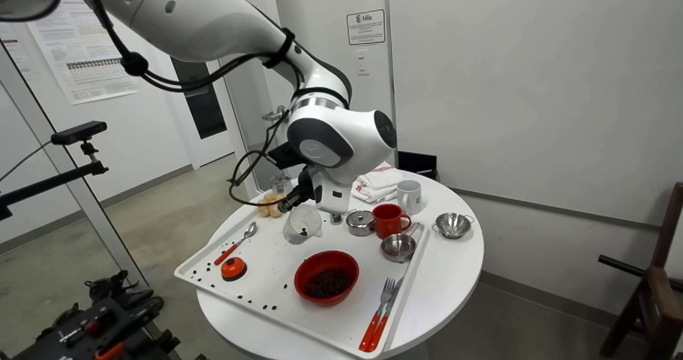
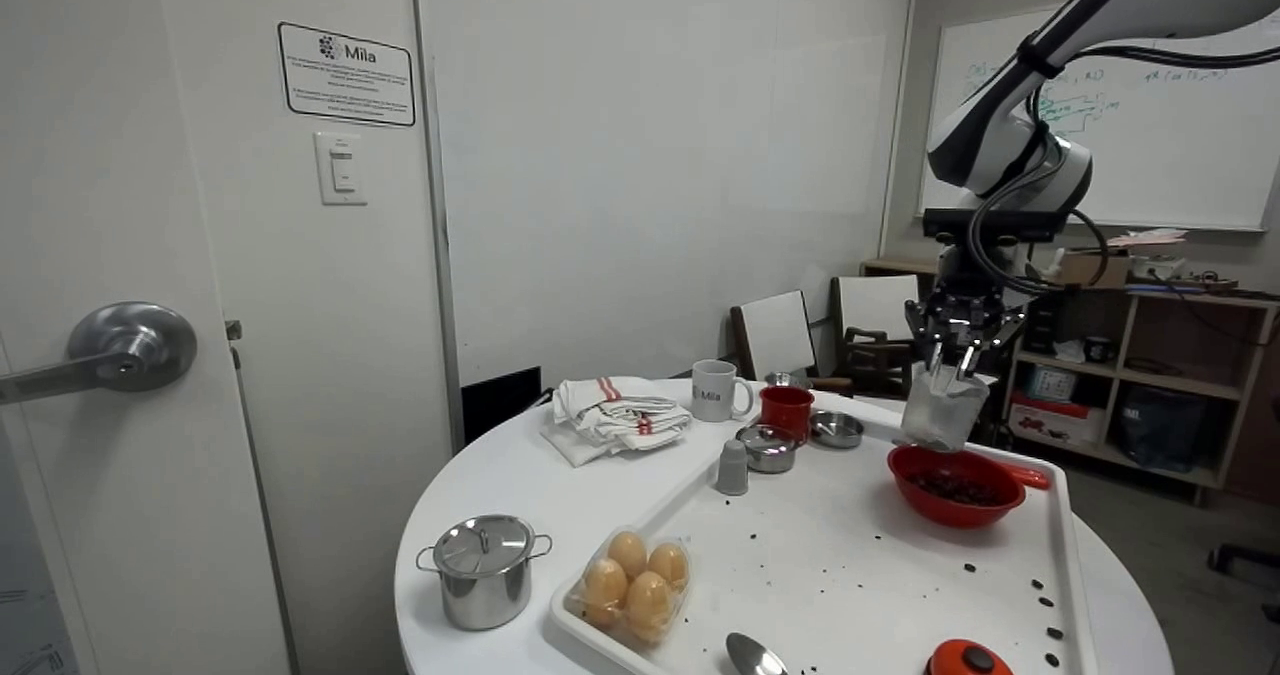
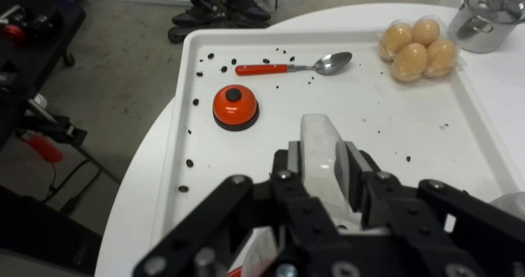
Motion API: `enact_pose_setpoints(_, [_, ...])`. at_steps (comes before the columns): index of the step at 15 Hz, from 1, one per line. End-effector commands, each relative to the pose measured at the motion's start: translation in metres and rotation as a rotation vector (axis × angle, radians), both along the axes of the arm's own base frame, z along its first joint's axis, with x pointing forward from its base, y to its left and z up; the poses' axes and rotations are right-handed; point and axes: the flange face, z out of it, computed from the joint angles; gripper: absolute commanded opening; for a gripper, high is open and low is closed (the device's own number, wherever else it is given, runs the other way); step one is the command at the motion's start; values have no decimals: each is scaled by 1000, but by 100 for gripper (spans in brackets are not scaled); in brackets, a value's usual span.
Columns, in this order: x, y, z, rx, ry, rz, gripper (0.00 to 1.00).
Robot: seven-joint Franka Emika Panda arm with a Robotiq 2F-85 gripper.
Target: Pour the contents in the clear jug into the red bowl
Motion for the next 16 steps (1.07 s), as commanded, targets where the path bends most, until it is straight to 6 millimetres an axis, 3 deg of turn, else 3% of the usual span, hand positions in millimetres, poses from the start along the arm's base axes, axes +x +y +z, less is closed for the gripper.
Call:
enact_pose_setpoints(1, [0,-6,1,168,-16,38,10])
enact_pose_setpoints(3, [-3,-5,1,243,-20,73,9])
enact_pose_setpoints(4, [-7,-3,2,163,3,48,27])
enact_pose_setpoints(6, [-8,-3,1,201,0,63,27])
enact_pose_setpoints(7, [-7,-3,0,207,-1,66,11])
enact_pose_setpoints(12, [-2,2,-11,251,99,46,10])
enact_pose_setpoints(16, [-4,-16,-17,369,186,-22,10])
